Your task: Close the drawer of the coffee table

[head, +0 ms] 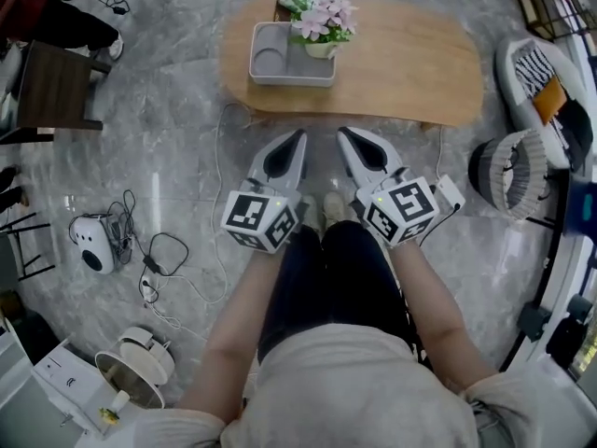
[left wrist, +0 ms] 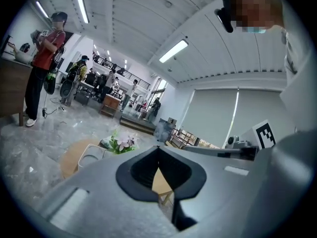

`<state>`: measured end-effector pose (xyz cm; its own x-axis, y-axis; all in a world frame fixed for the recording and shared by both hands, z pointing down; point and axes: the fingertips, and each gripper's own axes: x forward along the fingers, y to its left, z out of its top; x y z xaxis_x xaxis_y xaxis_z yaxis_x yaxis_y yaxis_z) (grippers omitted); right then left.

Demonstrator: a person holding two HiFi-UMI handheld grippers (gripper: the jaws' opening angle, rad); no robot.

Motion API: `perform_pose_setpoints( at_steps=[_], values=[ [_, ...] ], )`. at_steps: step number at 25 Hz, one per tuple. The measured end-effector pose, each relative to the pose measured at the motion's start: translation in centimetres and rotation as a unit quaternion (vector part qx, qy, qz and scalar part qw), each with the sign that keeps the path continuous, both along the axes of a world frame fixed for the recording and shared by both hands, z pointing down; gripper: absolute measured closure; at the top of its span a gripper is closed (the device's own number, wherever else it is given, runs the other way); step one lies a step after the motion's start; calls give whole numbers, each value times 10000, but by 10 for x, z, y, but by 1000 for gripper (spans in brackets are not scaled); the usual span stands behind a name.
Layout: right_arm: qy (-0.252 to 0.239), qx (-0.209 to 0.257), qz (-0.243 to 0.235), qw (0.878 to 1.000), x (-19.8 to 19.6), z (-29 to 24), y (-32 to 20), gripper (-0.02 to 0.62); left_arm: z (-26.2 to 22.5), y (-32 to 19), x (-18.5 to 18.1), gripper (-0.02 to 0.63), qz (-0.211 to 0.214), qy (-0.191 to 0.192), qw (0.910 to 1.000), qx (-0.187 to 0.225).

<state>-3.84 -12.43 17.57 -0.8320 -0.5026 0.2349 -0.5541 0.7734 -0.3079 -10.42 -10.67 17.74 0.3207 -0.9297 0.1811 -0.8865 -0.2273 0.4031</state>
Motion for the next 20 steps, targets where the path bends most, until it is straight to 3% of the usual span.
perform_pose_setpoints(
  at_steps=[4,10,15,20],
  values=[
    [-265,232,166,9992,12,-50,-4,594,-45,5,3,603,60,-32,9995,323],
    [-693,590,-19,9958,18,-121,-2,594,-100,10,9,603,239,-132,9975,656],
    [-978,663,-110,9929,24,-161,-3,594,-142,5,14,603,346,45,9947,965],
    [-905,1110,-254,9894,24,-186,8,594,-175,8,26,603,566,-71,9907,1234]
  ],
)
